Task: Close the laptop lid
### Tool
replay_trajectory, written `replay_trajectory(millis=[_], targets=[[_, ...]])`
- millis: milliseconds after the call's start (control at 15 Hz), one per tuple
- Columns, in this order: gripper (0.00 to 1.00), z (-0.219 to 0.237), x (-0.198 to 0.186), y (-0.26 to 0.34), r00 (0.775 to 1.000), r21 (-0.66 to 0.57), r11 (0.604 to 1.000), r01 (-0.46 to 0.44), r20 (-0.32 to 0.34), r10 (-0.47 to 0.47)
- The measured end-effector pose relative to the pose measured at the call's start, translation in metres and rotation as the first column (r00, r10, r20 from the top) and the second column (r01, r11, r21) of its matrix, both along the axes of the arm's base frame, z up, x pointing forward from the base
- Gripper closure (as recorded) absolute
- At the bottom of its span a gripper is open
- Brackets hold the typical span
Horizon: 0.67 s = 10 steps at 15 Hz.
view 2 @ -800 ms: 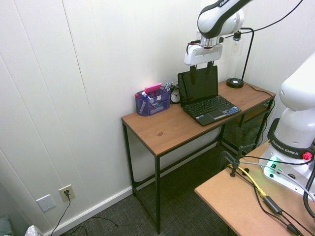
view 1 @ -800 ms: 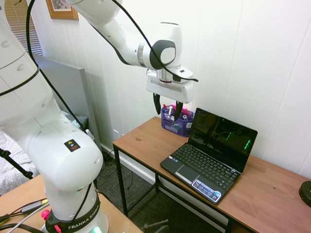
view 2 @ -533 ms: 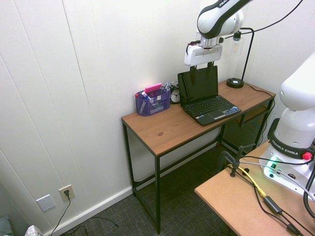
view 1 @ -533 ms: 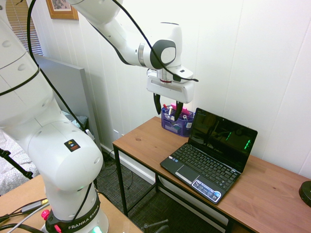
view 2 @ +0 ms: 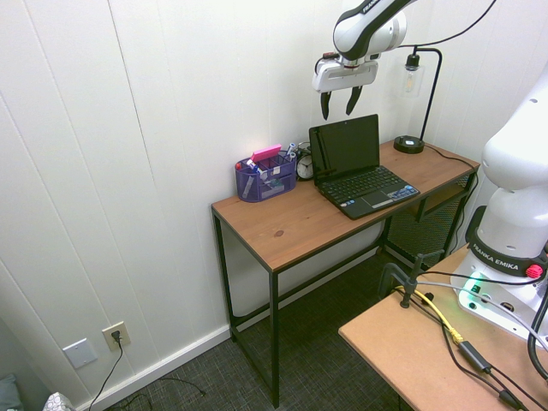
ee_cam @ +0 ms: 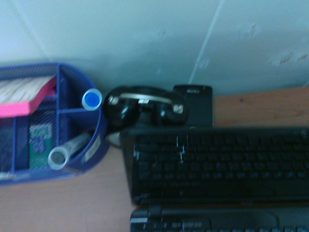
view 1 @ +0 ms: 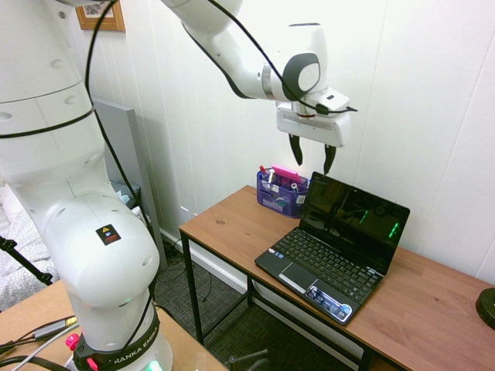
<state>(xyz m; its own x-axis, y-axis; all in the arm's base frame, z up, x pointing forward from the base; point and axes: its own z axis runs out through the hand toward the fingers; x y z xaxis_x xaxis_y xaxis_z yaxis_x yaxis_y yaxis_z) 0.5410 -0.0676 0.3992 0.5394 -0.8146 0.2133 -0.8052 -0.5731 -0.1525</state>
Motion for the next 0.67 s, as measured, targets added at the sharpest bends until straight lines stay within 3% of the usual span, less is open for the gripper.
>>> replay_trajectory(millis=[333,400,667], targets=[[0.0,-0.004,0.05,-0.039,0.997,-0.005,0.998,0.067,0.05,-0.067],[1.0,-0.009,0.057,-0.044,0.996,-0.006,0.997,0.077,0.048,-0.077],[1.0,-0.029,0.073,-0.067,0.991,0.007,0.992,0.128,0.029,-0.128]])
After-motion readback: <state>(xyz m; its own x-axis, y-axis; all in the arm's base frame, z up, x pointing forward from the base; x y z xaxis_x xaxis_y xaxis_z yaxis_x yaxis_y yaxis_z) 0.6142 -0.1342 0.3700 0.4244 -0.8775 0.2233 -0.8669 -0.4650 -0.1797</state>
